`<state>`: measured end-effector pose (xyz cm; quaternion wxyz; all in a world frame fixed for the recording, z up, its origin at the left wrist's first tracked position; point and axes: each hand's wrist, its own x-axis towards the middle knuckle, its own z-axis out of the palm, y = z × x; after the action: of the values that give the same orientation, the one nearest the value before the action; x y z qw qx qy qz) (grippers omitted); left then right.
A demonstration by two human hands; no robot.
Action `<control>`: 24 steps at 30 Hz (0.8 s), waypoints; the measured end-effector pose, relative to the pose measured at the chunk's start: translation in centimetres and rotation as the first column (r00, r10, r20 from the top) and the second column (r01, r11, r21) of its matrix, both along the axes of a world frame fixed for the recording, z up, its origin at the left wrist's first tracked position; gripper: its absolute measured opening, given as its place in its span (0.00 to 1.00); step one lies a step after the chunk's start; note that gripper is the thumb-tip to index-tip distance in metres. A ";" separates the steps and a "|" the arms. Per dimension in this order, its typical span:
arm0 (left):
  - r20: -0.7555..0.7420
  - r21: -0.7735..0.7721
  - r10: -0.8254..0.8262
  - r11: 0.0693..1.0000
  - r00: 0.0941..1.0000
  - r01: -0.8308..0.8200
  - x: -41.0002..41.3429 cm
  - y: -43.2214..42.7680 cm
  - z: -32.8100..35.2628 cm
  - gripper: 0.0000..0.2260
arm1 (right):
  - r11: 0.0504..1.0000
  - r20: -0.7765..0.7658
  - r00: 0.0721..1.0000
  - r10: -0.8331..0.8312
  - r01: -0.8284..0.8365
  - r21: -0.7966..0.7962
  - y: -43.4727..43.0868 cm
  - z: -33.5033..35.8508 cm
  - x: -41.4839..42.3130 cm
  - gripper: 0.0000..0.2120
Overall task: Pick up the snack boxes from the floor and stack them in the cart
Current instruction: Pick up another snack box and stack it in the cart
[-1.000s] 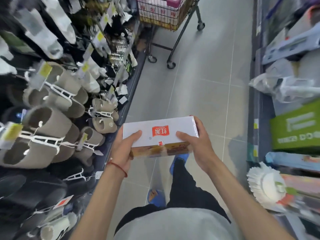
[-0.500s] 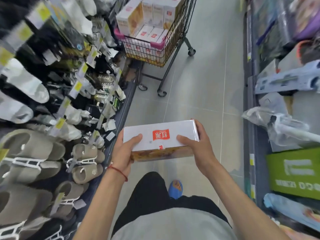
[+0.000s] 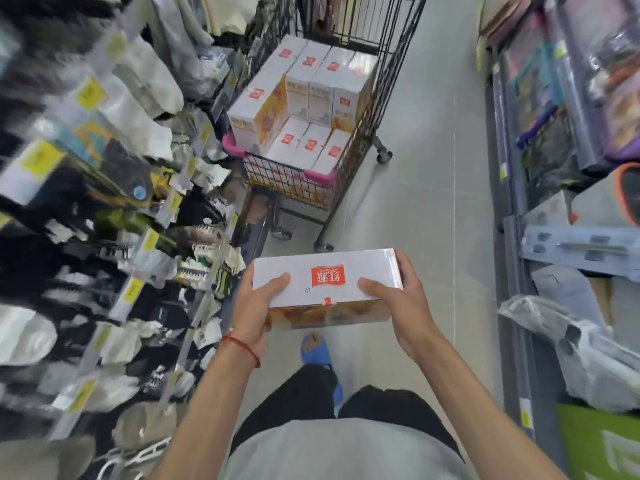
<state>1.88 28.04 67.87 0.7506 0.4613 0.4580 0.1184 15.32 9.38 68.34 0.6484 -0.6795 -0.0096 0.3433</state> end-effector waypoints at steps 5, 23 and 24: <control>0.009 0.019 -0.016 1.000 1.000 0.016 6.2 6.9 0.4 0.23 | 1.000 -0.011 1.000 -0.028 0.028 -0.002 6.4 0.5 6.0 0.32; 0.005 0.017 0.174 0.985 0.985 -0.174 27.3 21.8 -1.0 0.18 | 0.983 -0.029 0.982 0.184 -0.184 0.003 23.9 -0.5 30.7 0.36; -0.003 0.021 0.182 0.983 0.983 -0.182 28.1 22.3 -1.2 0.19 | 0.981 -0.029 0.981 0.193 -0.193 -0.001 24.6 -0.7 31.9 0.37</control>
<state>30.02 50.30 66.67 0.7307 0.4257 0.4988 0.1901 47.25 34.02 67.63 0.6108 -0.6716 -0.0652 0.4144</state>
